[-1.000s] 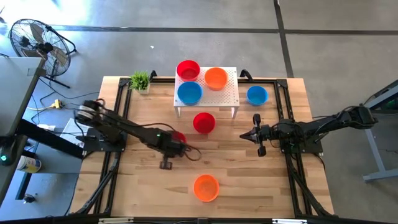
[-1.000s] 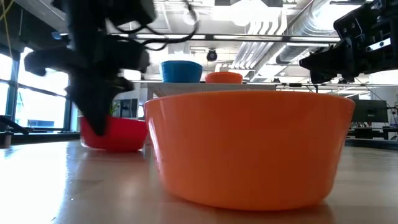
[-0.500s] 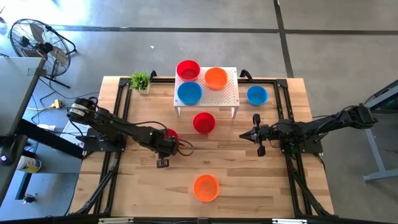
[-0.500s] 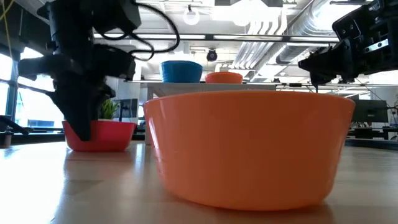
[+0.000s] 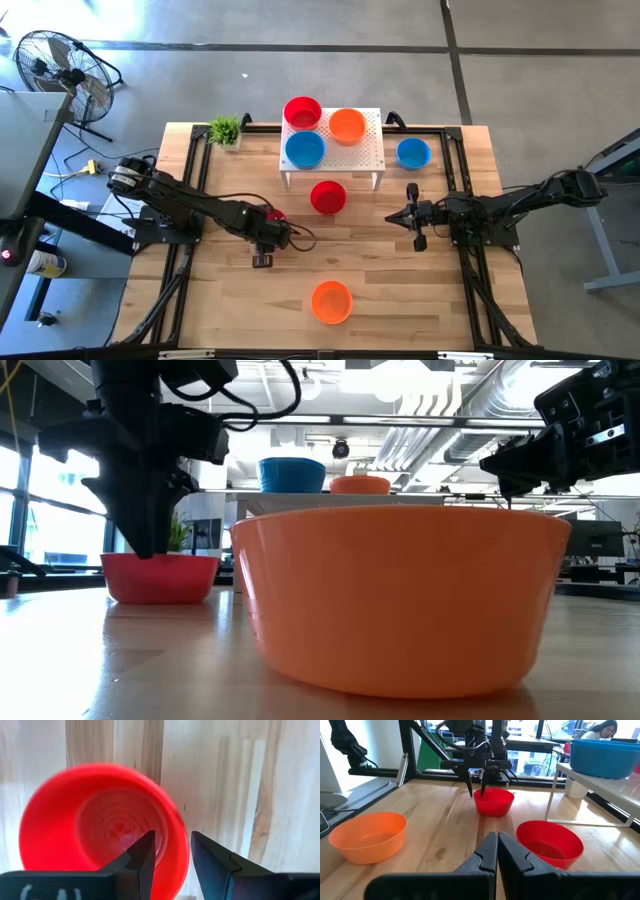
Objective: Pick & Place Mini bowls
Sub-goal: Stack the bottom red bowl on top of the red bowl on the shelf
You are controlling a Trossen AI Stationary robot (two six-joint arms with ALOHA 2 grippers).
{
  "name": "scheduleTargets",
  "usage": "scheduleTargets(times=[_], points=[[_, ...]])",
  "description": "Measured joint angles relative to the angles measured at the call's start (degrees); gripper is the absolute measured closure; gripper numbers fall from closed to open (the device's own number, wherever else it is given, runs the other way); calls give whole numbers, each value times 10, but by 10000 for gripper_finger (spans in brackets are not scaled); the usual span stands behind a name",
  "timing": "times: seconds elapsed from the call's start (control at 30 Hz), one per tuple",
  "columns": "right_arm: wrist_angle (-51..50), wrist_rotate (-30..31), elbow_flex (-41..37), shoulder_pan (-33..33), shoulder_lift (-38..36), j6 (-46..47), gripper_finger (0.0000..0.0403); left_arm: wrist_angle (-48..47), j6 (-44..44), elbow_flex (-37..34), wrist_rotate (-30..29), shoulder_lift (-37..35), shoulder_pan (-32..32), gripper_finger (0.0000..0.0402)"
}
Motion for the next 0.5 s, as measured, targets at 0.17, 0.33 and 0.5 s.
scheduleTargets(times=[0.17, 0.33, 0.5], points=[[-5, 4, 0, 0, 0, -2, 401, 1, 0, 0, -1, 17, 0, 293], [-10, 30, 0, 0, 0, -5, 401, 6, 0, 0, -2, 27, 0, 327], [-12, 30, 0, 0, 0, -5, 402, -6, 14, 0, -2, 28, 0, 387]])
